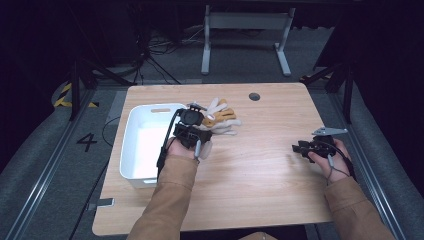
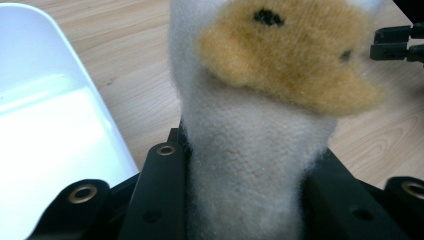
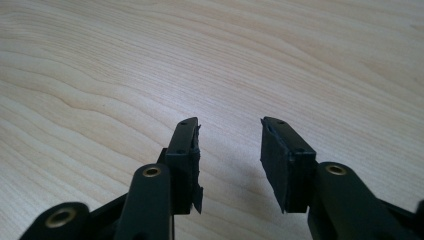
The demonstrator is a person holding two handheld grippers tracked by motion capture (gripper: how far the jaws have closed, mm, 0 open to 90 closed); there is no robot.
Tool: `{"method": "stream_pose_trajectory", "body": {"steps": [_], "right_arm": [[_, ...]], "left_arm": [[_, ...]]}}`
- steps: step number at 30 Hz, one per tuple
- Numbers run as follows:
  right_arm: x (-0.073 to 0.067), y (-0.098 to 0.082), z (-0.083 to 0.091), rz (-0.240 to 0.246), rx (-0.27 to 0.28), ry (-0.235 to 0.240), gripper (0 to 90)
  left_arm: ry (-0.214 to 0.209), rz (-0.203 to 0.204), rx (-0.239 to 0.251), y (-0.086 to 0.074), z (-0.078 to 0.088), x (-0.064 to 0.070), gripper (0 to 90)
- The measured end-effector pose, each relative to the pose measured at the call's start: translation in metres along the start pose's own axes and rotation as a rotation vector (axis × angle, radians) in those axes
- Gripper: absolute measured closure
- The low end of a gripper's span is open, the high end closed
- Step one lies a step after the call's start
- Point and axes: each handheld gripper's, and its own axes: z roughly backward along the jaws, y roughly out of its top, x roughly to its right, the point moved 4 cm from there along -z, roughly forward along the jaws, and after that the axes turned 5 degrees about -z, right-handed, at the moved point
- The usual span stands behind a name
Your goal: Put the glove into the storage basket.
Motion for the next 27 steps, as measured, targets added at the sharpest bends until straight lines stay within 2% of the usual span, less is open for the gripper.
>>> {"method": "stream_pose_trajectory", "body": {"steps": [2,3,4,5,7,11,17,20,27], "right_arm": [[-0.002,0.001,-0.001,0.009,0.013,0.007,58.1],[-0.003,0.000,-0.002,-0.004,-0.006,0.011,58.2],[-0.003,0.000,-0.003,0.005,-0.012,0.010,56.8],[-0.003,-0.001,-0.003,0.018,-0.019,-0.001,54.6],[-0.002,-0.002,-0.004,-0.005,-0.043,-0.023,55.8],[-0.002,0.001,-0.002,-0.015,-0.048,-0.028,57.4],[-0.006,0.008,-0.002,-0.018,-0.039,-0.021,57.3],[-0.005,0.009,-0.004,-0.020,-0.048,-0.027,57.0],[-0.007,0.011,-0.007,-0.015,-0.052,-0.027,57.4]], "left_arm": [[0.009,0.017,0.005,0.000,0.003,-0.003,70.6],[0.009,0.027,0.004,0.001,0.005,-0.005,70.5],[0.014,0.043,0.006,0.001,0.006,-0.008,70.6],[0.017,0.056,0.005,0.001,0.007,-0.010,70.5],[0.024,0.078,0.002,0.001,0.008,-0.014,70.6],[0.044,0.118,-0.015,0.001,0.011,-0.022,70.6],[0.071,0.154,-0.041,0.002,0.018,-0.032,70.6],[0.112,0.196,-0.066,0.003,0.022,-0.038,70.8],[0.133,0.279,-0.072,0.003,0.027,-0.048,70.7]]}}
